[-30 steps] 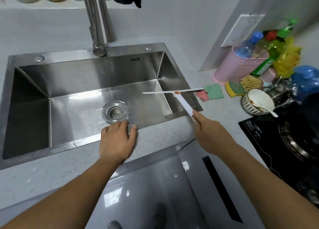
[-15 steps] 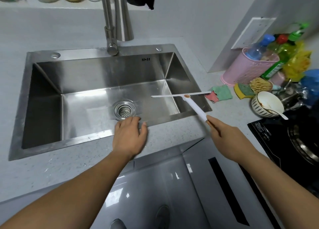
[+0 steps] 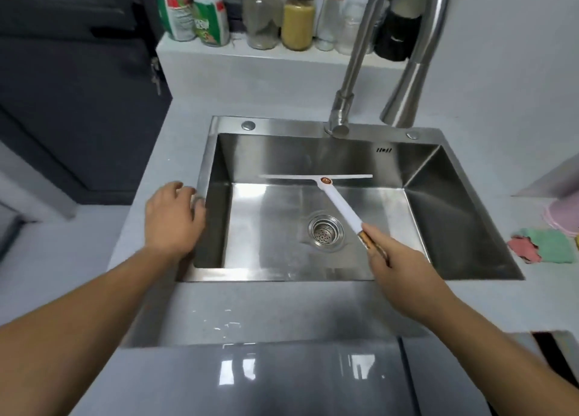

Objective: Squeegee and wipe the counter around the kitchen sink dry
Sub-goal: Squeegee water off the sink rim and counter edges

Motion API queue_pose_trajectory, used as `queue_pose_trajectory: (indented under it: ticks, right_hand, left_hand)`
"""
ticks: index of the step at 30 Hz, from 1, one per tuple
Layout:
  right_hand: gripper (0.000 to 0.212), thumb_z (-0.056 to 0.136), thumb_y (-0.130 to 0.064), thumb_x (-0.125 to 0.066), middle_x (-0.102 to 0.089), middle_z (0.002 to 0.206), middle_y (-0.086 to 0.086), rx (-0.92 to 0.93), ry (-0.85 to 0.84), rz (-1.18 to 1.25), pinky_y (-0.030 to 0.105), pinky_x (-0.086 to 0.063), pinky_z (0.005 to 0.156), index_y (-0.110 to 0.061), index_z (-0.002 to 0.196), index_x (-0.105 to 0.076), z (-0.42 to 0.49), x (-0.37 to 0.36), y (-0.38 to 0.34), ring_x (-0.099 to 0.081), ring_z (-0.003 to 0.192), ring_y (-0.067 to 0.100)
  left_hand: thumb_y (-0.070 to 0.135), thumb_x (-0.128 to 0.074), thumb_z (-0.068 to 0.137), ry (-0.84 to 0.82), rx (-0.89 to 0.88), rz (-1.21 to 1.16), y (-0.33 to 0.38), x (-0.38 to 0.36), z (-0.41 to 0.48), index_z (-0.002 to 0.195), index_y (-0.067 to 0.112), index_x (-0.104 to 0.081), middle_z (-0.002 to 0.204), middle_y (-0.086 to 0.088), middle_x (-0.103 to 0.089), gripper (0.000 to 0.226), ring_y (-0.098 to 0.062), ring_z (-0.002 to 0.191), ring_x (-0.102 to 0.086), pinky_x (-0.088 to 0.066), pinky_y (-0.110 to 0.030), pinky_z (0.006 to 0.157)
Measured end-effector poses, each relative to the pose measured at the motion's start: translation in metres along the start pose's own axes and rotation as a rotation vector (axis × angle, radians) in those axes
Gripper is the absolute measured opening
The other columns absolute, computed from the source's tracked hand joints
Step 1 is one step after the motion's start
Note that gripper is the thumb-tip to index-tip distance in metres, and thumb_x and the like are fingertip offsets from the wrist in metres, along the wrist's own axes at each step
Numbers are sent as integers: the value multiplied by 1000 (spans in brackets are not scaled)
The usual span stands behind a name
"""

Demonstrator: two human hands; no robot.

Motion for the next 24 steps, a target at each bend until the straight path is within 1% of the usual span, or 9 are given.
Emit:
queue_pose_trajectory:
  ticks: [3, 5, 7, 11, 13, 15, 18, 22, 24]
  right_hand:
    - [45, 100, -26, -40, -71, 104, 1, 38, 12, 2, 35, -52, 77, -45, 141, -44, 51, -25, -43, -65, 85, 24]
    - [40, 100, -25, -38, -70, 101, 4, 40, 30, 37, 36, -53, 72, -41, 135, -49, 95, -36, -67, -64, 81, 26]
    - [36, 99, -23, -38, -68, 99, 6, 51, 56, 23, 34, -49, 67, -34, 130, -53, 141, -46, -90, -62, 78, 27]
    - [34, 97, -17, -36, -66, 106, 12, 28, 101, 7, 47, -56, 79, -19, 126, -54, 207, -53, -124, -63, 87, 37]
    - [38, 96, -14, -36, -64, 111, 12, -15, 79, -35, 43, -55, 77, -16, 130, -52, 234, -54, -131, -63, 88, 36]
    - [40, 94, -11, -37, -63, 107, 12, -29, 55, -117, 36, -48, 64, -16, 131, -52, 259, -56, -135, -60, 83, 33]
    - [43, 92, -9, -38, -59, 96, 10, -31, 34, -196, 29, -37, 53, -16, 132, -50, 274, -60, -134, -56, 74, 29]
    - [36, 92, -10, -40, -59, 87, 10, -12, 36, -218, 32, -41, 63, -18, 126, -52, 251, -63, -117, -55, 74, 33]
    - [34, 94, -12, -40, -59, 83, 10, 7, 53, -238, 34, -41, 64, -19, 125, -52, 228, -67, -105, -53, 73, 35]
  left_hand:
    - [41, -39, 96, -57, 7, 39, -31, -5, 29, 109, 6, -67, 122, -20, -62, 47, -41, 114, -56, -41, -49, 101]
    - [47, -32, 94, -114, -34, 41, -37, -16, 44, 111, 10, -64, 125, -18, -59, 52, -39, 118, -53, -37, -51, 107]
    - [52, -28, 94, -148, -50, 22, -42, -27, 54, 119, 15, -60, 137, -15, -52, 55, -35, 130, -45, -27, -55, 115]
    - [56, -26, 97, -124, -40, -1, -44, -34, 52, 138, 18, -49, 155, -10, -37, 60, -28, 147, -27, -7, -48, 125]
    - [59, -23, 95, -120, -49, -8, -44, -34, 51, 141, 19, -46, 159, -9, -34, 65, -27, 149, -23, -5, -47, 125]
    - [60, -22, 95, -123, -41, -22, -44, -34, 54, 143, 19, -44, 160, -8, -31, 67, -26, 151, -21, -3, -46, 126]
    - [59, -24, 95, -120, -43, -30, -44, -35, 54, 143, 20, -44, 161, -7, -30, 65, -24, 152, -18, -2, -46, 126]
    - [57, -25, 96, -140, -36, -36, -42, -32, 52, 144, 21, -42, 164, -7, -26, 63, -23, 154, -13, 0, -45, 126]
    - [57, -25, 96, -146, -34, -34, -41, -31, 53, 145, 21, -41, 164, -7, -25, 63, -24, 154, -12, -1, -46, 126]
Point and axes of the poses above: each hand's wrist, its own z-axis towards the middle knuckle, its own x-axis out of the back of the hand, y = z × x, the point moved 3 cm from there along z, towards the middle knuckle
